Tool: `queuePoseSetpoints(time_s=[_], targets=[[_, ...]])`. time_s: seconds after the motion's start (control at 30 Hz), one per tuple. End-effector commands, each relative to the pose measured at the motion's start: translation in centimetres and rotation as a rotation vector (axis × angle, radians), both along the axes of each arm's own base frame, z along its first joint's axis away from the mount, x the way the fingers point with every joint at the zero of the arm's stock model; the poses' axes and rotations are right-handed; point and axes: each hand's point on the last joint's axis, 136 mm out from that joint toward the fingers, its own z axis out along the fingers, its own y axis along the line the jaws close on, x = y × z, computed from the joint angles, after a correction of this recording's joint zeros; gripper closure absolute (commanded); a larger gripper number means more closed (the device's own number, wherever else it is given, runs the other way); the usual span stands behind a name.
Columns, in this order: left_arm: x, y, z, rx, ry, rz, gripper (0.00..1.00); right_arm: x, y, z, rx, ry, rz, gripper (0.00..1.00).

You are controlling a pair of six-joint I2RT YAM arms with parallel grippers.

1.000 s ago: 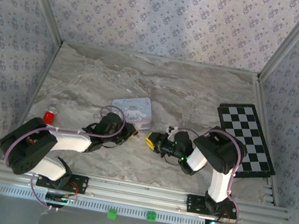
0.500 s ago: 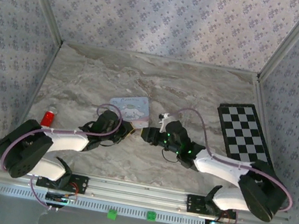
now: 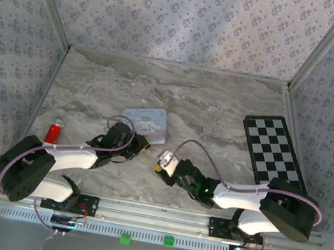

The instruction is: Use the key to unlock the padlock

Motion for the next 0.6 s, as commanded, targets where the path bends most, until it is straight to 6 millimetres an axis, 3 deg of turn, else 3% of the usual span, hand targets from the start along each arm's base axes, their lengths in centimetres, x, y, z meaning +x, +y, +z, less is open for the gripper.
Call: queuePoseSetpoints(time_s=[0.0,0.27,0.57], targets=[[0.5,-0.9,2.3,-0.054,-0.046,-0.027,1.0,1.2,1.0,1.4,-0.046,-0.185,0.007,0.56],[0.1,-1.0,2.3,-0.061,-0.045,-0.036,1.0,2.0,2.8,2.1,-0.034,-0.264,-0.001,0.6],[-0.2,-1.8,2.9,-0.083,-0.053,-0.049,1.0,2.9,4.0,1.0,-0.044,-0.298,-0.009,0.61]])
